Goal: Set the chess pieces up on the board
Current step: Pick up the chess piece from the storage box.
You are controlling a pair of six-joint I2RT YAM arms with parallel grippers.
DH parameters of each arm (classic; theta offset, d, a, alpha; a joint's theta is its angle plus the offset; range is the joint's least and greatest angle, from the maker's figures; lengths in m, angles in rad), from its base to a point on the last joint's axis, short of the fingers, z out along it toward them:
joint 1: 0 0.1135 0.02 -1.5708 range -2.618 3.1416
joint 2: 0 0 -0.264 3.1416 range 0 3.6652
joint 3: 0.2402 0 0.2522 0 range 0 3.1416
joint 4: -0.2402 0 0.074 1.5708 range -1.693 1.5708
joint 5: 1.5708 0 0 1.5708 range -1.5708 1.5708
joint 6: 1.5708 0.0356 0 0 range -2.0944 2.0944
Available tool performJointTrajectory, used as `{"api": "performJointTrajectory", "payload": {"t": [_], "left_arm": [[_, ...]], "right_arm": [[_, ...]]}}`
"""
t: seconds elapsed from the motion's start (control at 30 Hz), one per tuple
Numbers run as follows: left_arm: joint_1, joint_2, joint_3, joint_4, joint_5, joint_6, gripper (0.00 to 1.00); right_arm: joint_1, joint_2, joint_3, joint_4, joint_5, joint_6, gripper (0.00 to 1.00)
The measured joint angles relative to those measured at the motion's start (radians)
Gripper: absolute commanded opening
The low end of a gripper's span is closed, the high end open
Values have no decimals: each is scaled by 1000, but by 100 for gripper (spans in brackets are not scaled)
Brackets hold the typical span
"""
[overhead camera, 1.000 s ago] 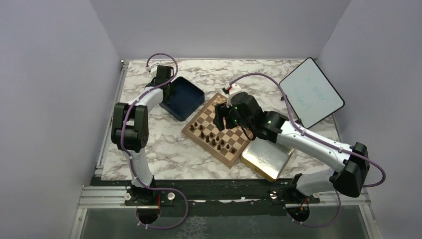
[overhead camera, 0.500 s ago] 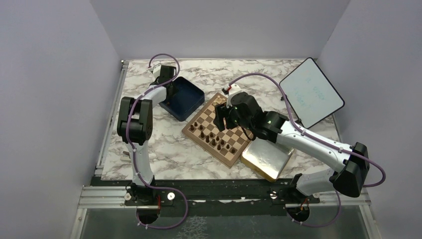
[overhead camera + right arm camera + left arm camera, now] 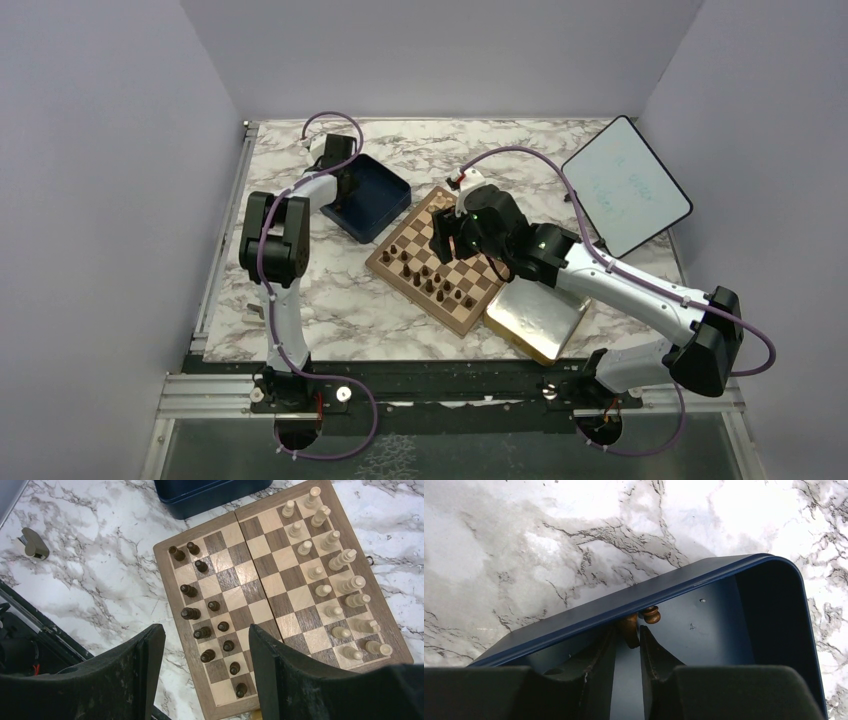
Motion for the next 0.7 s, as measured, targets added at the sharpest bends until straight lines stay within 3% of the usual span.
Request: {"api": "performJointTrajectory", "payload": {"t": [0.7], "left_arm": [[0, -50, -45, -29, 85, 61, 0]], "right_arm": [[0, -1, -4, 10, 2, -4, 67]]}}
